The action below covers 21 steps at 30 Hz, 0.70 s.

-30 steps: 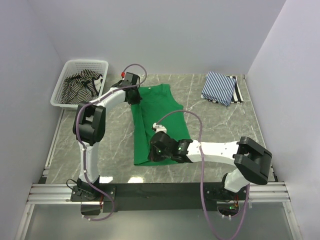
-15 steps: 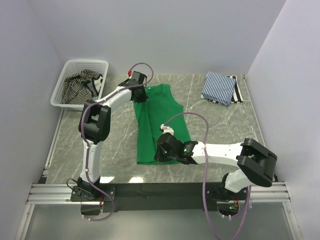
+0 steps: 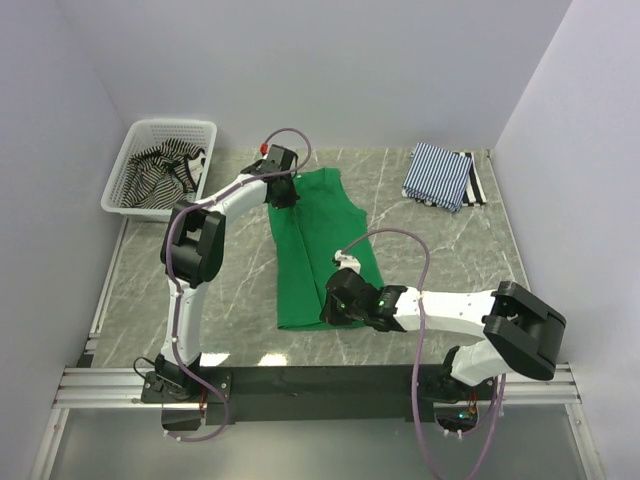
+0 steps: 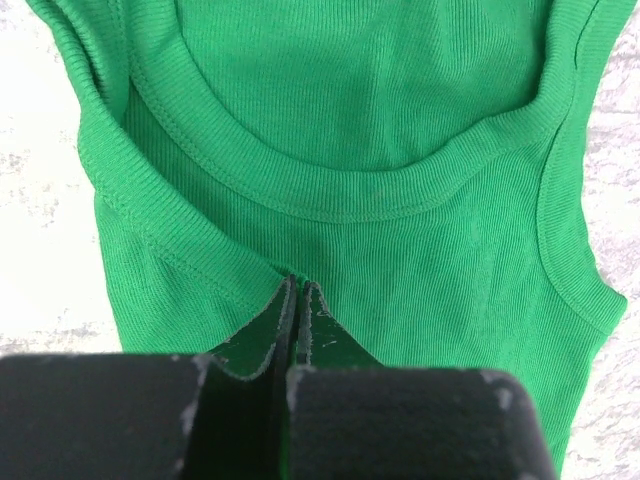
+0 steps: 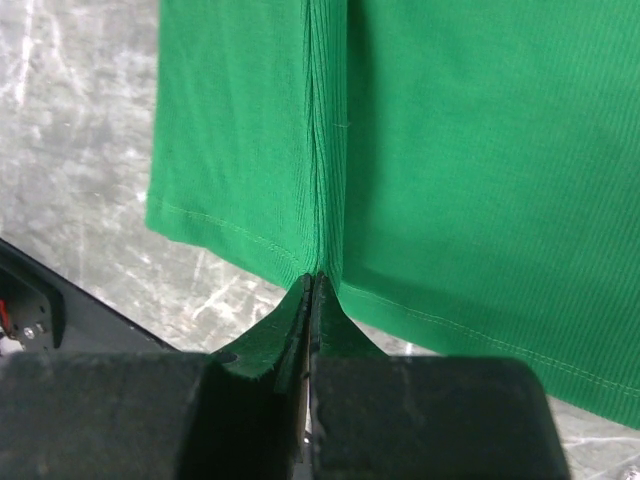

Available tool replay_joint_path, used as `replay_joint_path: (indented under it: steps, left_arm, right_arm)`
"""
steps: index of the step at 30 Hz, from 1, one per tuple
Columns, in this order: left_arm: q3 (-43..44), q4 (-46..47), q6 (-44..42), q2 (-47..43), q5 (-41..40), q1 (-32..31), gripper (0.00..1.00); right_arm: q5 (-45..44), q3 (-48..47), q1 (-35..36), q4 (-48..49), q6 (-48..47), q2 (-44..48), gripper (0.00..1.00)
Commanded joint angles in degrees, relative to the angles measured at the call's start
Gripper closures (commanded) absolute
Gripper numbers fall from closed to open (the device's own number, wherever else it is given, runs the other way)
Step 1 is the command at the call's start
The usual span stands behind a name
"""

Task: Fold and stack the tank tops
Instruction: Fold the tank top

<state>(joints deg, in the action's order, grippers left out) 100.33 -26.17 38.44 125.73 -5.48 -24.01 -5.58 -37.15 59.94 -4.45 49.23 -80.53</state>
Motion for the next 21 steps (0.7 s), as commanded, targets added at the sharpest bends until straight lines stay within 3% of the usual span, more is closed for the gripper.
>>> replay_joint_path:
  steps: [1, 21]
  left_arm:
    - [2.76, 1.65, 0.41, 1.00, -0.85, -0.60, 0.99]
    - [0.74, 3.06, -0.99, 1.18, -1.03, -3.06, 0.99]
  right_arm:
    - [-1.27, 1.37, -0.18, 1.55, 1.04, 1.43, 1.00]
    - [-1.97, 4.10, 1.05, 3.22, 2.97, 1.78, 1.00]
